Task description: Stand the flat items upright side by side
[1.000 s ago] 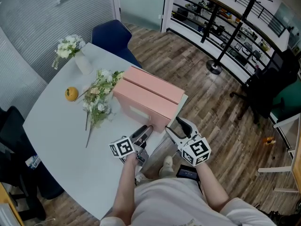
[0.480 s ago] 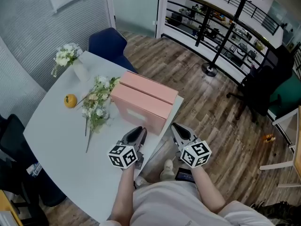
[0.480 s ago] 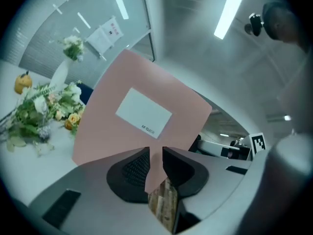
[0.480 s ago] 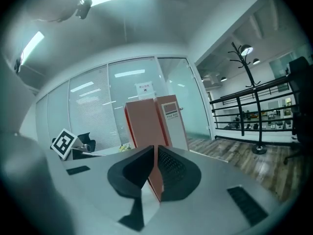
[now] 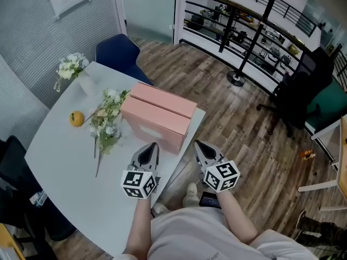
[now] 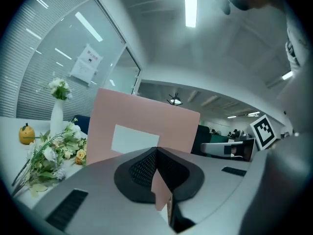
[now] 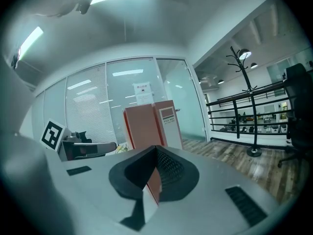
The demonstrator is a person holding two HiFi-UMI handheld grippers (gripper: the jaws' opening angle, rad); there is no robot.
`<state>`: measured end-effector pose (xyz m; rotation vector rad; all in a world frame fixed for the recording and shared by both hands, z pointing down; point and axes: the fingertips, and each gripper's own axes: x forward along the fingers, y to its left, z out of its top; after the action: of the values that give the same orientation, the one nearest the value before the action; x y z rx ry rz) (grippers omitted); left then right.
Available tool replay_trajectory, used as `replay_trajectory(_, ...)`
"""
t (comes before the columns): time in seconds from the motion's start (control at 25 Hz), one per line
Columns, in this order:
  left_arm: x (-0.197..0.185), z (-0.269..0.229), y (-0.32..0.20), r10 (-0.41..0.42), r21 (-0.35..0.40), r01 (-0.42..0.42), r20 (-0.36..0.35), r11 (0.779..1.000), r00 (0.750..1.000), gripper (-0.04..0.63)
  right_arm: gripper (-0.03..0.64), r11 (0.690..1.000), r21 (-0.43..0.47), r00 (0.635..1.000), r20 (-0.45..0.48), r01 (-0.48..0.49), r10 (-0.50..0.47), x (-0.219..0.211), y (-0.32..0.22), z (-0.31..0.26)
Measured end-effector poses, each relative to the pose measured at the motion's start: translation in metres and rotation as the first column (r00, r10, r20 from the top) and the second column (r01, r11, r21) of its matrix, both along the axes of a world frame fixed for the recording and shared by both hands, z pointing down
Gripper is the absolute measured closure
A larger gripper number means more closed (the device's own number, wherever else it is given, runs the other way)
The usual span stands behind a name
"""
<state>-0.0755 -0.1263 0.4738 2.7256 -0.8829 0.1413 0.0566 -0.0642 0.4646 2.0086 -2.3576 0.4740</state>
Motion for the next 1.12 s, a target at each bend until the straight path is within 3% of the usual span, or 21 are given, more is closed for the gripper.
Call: replay_trajectory(1.12, 0.010, 0.001, 0.002, -0.011, -0.045, 0.011, -0.011, 0.999, 1.000, 0.591, 0.601, 0.999, -0.033, 0.998, -0.048, -0.032, 0.030, 0.011, 0.009, 0.007)
